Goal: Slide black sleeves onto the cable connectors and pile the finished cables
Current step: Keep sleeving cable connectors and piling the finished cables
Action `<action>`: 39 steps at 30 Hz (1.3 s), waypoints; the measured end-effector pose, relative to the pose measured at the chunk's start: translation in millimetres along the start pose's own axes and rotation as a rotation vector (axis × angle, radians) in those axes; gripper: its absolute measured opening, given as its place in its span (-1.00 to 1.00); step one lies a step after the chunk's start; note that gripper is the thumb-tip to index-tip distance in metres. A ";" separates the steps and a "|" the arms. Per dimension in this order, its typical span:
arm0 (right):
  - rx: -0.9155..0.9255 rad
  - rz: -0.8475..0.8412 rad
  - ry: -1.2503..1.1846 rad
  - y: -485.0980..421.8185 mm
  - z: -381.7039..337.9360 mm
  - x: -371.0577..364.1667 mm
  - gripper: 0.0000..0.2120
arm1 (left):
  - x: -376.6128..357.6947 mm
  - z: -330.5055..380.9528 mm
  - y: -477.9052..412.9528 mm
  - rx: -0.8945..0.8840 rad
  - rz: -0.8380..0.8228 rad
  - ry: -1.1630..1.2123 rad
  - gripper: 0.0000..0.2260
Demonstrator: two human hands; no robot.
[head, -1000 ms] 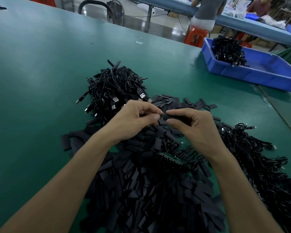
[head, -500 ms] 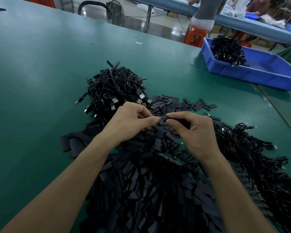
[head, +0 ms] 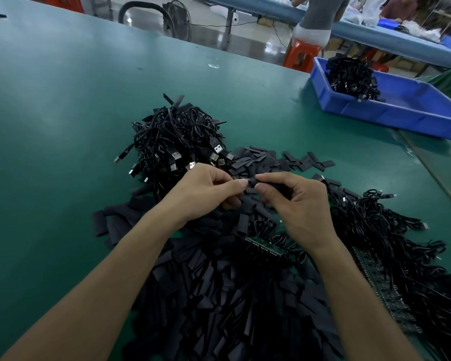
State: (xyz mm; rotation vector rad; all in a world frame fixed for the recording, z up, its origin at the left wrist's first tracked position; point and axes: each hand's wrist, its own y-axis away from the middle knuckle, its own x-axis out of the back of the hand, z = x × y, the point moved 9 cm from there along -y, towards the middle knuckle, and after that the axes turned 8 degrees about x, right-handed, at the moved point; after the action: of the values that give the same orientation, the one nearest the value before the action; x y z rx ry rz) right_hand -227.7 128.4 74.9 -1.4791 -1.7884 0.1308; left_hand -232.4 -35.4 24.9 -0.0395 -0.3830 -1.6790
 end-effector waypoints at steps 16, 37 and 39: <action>-0.060 -0.013 -0.103 -1.7 0.8 2.0 -0.80 | 0.4 7.0 1.9 -0.084 -0.023 0.053 -0.82; -0.089 0.002 -0.163 1.3 3.5 -2.2 -0.83 | -2.1 11.6 4.4 -0.148 0.001 0.015 -0.80; -0.088 0.005 -0.158 0.6 2.5 -2.2 -0.83 | -2.7 12.2 4.1 -0.146 -0.003 0.018 -0.80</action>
State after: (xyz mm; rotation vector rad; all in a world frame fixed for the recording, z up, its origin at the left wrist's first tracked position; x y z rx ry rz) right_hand -228.8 127.7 71.8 -1.5727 -1.9386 0.1775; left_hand -230.4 -29.9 36.7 -0.1320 -0.2461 -1.7067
